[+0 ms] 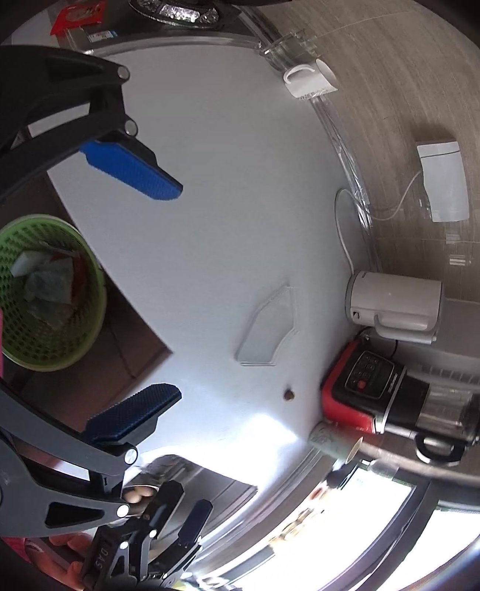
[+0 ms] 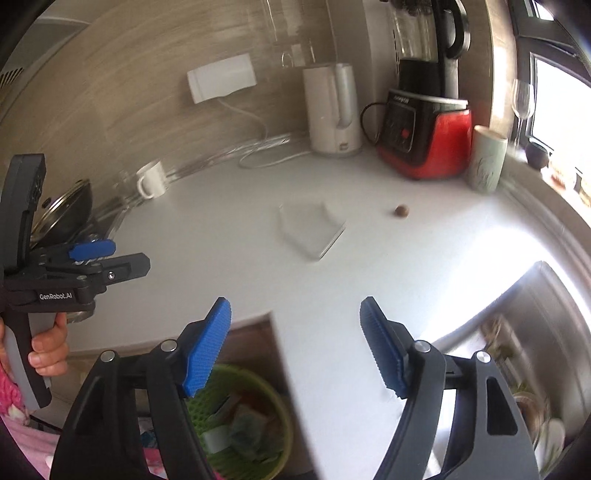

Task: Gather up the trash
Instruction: 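Move both open tools back over the counter toward the brown ball and clear tray, then close the right tool on the small brown ball, then close the left tool on the rim of the clear plastic tray, then carry the clear tray and brown ball down to the green basket, opening the left tool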

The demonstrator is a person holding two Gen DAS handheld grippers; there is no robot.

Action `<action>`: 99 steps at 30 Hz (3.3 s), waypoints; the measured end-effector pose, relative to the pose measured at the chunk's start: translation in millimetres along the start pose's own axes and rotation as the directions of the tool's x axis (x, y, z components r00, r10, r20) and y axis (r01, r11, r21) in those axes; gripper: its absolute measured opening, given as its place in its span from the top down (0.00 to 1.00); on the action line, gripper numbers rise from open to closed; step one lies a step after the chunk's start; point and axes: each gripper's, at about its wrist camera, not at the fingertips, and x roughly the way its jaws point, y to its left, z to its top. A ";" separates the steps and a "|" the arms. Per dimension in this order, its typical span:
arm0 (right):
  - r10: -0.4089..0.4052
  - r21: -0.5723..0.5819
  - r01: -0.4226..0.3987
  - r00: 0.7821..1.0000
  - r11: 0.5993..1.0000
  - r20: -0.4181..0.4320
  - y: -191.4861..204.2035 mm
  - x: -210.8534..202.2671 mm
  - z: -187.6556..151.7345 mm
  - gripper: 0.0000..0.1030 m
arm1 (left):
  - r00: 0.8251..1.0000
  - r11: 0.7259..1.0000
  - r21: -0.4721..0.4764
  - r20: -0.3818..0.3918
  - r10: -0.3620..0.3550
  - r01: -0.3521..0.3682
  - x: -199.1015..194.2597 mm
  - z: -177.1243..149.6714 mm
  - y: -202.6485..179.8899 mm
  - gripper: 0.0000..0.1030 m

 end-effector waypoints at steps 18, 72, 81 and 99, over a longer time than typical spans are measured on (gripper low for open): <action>-0.010 -0.052 0.009 1.000 0.999 -0.028 -123.9 110.0 76.0 0.27 | 0.979 0.931 -0.313 -0.135 0.153 -0.189 143.4 62.5 -54.8 0.07; 0.147 -0.087 -0.147 0.989 0.985 -0.005 -196.8 180.5 103.9 0.76 | 0.920 0.820 -0.449 -0.323 0.221 -0.355 230.9 88.2 -68.6 0.71; 0.159 -0.091 -0.158 0.987 0.983 -0.002 -193.1 175.2 102.8 0.76 | 0.936 0.805 -0.504 -0.304 0.175 -0.314 224.6 84.4 -49.8 0.98; 0.163 -0.124 -0.162 0.987 0.979 -0.005 -170.3 151.6 97.6 0.76 | 0.967 0.891 -0.400 -0.218 0.135 -0.215 155.4 61.7 -33.5 0.98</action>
